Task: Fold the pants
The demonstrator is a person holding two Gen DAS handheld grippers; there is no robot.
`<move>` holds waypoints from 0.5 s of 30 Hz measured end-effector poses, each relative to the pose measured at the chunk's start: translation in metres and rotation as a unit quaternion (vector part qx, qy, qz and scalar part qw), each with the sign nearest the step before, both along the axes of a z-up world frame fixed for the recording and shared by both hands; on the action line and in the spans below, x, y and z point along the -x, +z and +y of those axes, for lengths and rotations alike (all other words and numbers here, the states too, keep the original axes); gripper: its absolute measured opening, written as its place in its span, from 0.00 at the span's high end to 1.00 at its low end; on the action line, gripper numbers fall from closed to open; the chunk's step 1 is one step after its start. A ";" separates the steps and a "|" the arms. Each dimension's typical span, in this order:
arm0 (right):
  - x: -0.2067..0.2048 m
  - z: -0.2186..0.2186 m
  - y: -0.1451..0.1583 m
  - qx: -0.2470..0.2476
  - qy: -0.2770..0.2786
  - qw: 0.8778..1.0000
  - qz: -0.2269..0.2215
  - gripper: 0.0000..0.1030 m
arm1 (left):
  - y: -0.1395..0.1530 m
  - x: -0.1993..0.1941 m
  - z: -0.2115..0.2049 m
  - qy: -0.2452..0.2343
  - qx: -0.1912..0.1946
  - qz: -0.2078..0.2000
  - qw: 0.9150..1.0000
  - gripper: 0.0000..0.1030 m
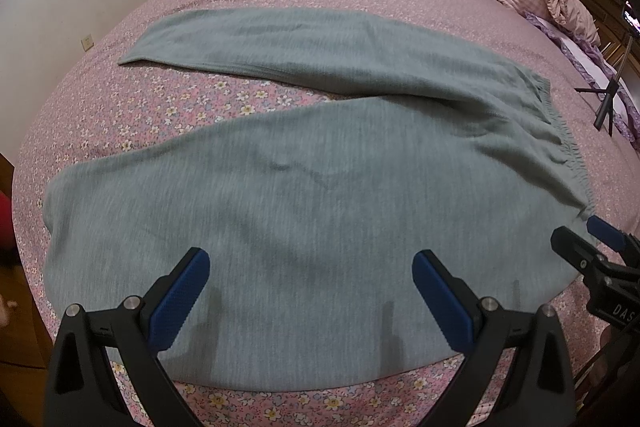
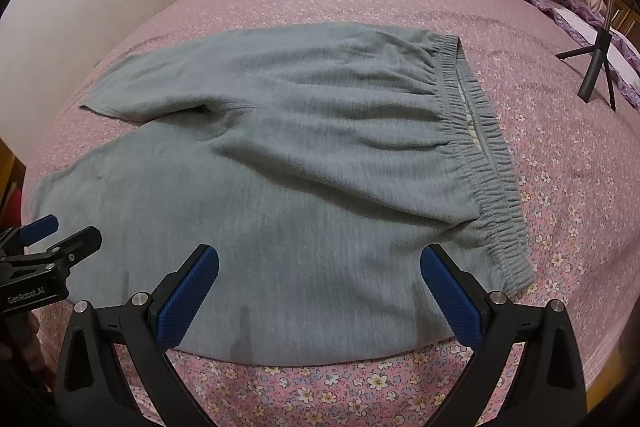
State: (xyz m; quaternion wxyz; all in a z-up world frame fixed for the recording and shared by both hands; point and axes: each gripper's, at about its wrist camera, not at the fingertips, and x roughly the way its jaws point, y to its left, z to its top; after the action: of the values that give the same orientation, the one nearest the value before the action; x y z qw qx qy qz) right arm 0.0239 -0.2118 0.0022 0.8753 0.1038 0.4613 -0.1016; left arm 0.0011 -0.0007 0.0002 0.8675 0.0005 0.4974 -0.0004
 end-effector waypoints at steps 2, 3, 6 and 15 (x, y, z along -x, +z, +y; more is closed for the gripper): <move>0.000 0.000 0.000 0.000 0.000 1.000 0.000 0.00 | -0.001 0.000 0.000 0.000 0.000 0.001 1.000 0.00; 0.000 0.000 0.000 0.000 0.000 1.000 0.000 0.00 | -0.003 0.000 0.001 0.000 0.000 0.002 1.000 0.00; 0.000 0.000 0.000 0.000 0.000 1.000 0.000 0.00 | -0.003 0.000 0.001 0.000 0.000 0.001 1.000 0.00; 0.000 0.000 0.000 0.000 0.001 1.000 0.000 0.00 | -0.006 0.001 0.002 0.000 0.000 0.003 1.000 0.00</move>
State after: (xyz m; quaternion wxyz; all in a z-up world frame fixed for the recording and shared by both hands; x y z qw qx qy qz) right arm 0.0239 -0.2116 0.0024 0.8754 0.1034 0.4613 -0.1009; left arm -0.0002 0.0016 -0.0056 0.8662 0.0000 0.4997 -0.0001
